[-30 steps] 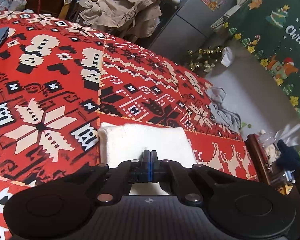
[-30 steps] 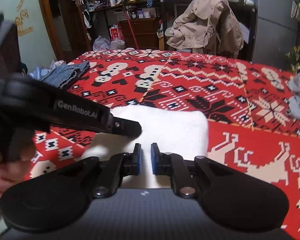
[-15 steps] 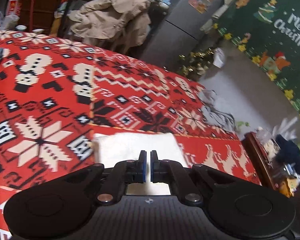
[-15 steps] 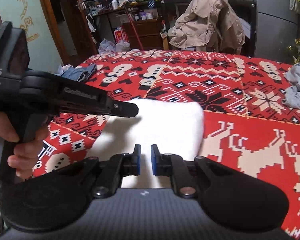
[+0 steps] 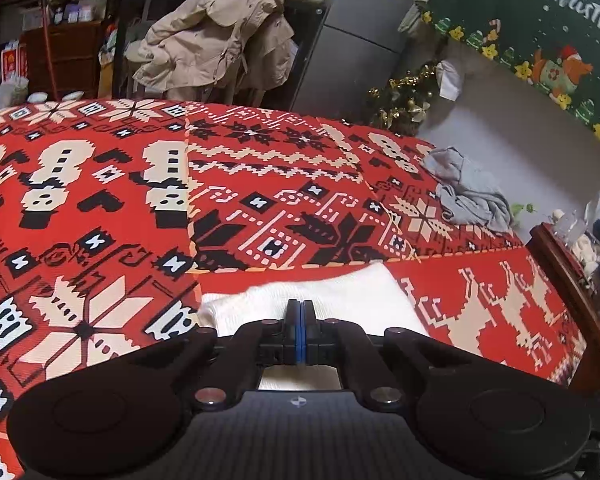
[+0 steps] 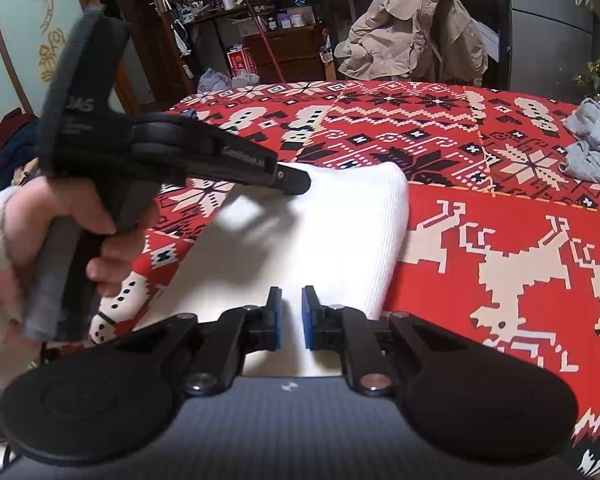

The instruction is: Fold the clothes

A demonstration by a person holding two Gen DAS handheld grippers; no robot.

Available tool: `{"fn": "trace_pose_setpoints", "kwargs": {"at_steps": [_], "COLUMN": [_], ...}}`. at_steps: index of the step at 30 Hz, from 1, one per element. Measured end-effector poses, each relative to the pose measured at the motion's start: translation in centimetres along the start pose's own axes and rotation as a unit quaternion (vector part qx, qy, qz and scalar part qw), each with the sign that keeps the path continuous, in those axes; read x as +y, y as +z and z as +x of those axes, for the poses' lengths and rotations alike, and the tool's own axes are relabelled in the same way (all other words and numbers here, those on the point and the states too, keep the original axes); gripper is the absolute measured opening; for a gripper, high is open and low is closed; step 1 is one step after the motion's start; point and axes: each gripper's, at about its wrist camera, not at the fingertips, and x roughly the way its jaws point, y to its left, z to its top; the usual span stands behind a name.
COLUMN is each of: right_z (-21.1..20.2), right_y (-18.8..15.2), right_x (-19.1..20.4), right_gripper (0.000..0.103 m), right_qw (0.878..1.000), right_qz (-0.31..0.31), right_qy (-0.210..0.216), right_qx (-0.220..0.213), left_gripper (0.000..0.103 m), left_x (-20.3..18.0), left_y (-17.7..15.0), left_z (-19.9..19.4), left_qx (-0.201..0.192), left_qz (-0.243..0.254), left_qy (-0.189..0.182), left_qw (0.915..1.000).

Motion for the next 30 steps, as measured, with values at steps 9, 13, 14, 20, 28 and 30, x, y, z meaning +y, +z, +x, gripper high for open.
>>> {"fn": "trace_pose_setpoints", "kwargs": {"at_steps": [9, 13, 14, 20, 28, 30], "right_z": [-1.2, -1.4, -1.6, -3.5, -7.0, -7.2], "right_y": [-0.3, -1.6, -2.0, -3.5, -5.2, -5.7], "right_x": [1.1, 2.0, 2.2, 3.1, 3.8, 4.2], "right_gripper": [0.013, 0.013, 0.013, 0.013, 0.014, 0.019], "right_qw": [1.0, 0.998, 0.998, 0.997, 0.995, 0.99], "right_qz": [-0.024, -0.048, -0.052, -0.071, -0.103, -0.14], "right_qy": [0.017, 0.024, 0.024, 0.028, 0.0, -0.027], "right_qx": [0.0, 0.016, 0.018, 0.026, 0.009, 0.003], "left_gripper": [0.003, 0.003, 0.003, 0.003, 0.006, 0.007], "left_x": [-0.5, -1.1, -1.1, -1.1, -3.2, -4.2], "left_y": [-2.8, -6.4, -7.2, -8.9, -10.3, -10.7], "left_z": [-4.8, -5.8, -6.0, -7.9, -10.7, -10.9], "left_qx": [0.03, 0.068, 0.07, 0.079, 0.043, 0.035], "left_qz": [-0.03, -0.02, -0.017, -0.011, 0.099, 0.148], "left_qy": [-0.076, -0.085, -0.085, -0.092, -0.06, -0.041], "left_qw": [0.9961, 0.9938, 0.9938, 0.9926, 0.9924, 0.9876]}}
